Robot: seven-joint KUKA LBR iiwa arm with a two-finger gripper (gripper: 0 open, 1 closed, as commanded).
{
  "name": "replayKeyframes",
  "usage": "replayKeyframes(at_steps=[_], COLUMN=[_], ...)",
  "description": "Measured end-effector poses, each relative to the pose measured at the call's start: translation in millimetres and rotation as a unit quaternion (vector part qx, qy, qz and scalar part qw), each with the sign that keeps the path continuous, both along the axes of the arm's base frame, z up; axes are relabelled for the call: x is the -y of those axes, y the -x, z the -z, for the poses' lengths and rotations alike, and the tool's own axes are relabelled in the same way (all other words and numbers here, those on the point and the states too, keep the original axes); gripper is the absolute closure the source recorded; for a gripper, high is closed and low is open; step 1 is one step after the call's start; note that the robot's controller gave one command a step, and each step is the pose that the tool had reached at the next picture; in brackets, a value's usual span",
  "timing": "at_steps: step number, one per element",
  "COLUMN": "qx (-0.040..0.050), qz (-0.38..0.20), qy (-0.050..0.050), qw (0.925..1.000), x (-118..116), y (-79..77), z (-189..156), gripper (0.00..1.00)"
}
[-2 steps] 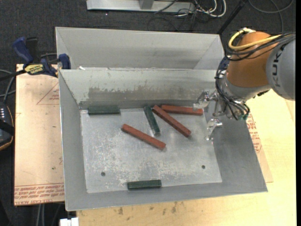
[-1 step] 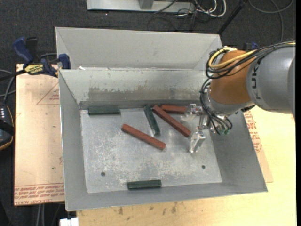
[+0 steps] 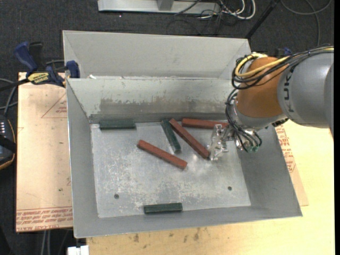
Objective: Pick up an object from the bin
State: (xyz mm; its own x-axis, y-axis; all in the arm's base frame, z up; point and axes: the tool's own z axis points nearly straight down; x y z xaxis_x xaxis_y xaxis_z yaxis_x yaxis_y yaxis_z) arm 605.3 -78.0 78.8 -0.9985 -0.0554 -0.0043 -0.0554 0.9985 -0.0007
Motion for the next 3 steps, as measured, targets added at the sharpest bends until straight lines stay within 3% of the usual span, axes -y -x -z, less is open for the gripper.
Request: replayKeyframes(at_steps=[1,2,3], qx=[-0.0003,-0.0003,0.008], qz=[0.0,-0.001,0.04], qy=[0.0,0.0,0.0], qw=[1.0,1.0,0.9992], x=[-0.6,-0.7,-46.9], y=[0.2,0.2,-7.6], z=[0.4,0.5,-0.2], gripper=[0.0,0.0,1.0])
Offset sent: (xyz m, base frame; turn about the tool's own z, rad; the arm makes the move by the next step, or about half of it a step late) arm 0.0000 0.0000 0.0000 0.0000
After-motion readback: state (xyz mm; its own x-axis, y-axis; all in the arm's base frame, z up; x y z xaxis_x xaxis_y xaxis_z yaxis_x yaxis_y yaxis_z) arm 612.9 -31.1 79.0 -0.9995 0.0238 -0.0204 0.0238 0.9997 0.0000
